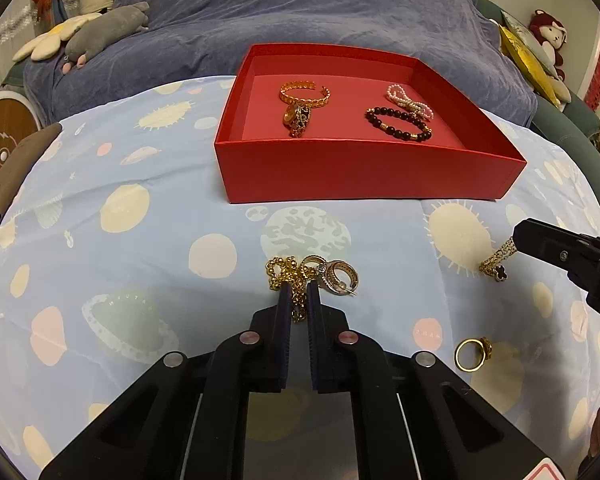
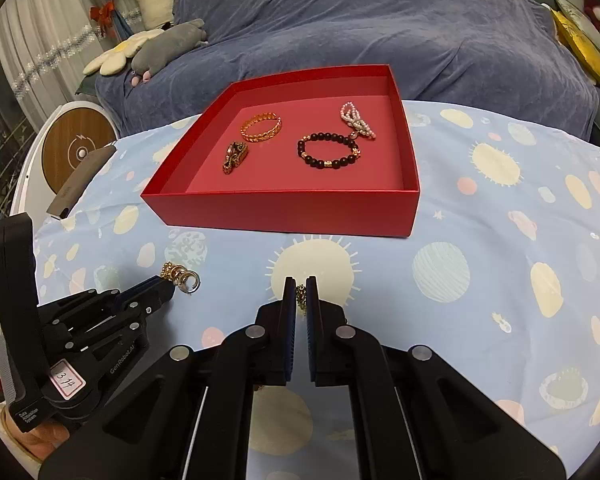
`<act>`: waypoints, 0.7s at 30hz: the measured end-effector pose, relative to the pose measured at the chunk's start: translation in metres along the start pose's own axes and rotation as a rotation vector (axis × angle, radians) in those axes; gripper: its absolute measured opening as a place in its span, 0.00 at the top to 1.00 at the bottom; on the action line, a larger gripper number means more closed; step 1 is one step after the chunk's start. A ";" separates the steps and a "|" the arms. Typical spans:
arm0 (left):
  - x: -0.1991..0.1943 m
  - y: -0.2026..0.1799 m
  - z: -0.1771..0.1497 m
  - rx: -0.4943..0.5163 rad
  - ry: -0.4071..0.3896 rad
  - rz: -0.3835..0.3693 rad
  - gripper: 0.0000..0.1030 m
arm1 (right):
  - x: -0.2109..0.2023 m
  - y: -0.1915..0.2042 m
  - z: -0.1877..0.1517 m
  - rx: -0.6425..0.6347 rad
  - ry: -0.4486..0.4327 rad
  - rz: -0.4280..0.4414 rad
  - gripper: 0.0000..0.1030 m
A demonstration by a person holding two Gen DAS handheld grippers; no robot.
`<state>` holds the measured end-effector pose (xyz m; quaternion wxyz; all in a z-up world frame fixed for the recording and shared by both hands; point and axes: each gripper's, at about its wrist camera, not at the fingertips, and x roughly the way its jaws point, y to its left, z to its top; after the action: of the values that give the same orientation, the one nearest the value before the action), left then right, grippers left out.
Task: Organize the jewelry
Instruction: 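Grasp the gold chain with rings with the left tool while the right tool grasps the clover-pendant chain, then carry both gold chains into the red box and open both tools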
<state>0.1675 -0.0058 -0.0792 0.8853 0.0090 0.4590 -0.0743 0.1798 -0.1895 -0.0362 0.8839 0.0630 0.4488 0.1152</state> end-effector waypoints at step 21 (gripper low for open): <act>-0.071 0.029 0.025 -0.114 -0.138 -0.110 0.98 | -0.040 -0.008 0.027 0.044 -0.102 0.029 0.96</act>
<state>0.1512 0.0295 -0.0086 0.9084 -0.0719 0.4004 -0.0970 0.1801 -0.2080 0.0086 0.9024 0.0945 0.4044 0.1147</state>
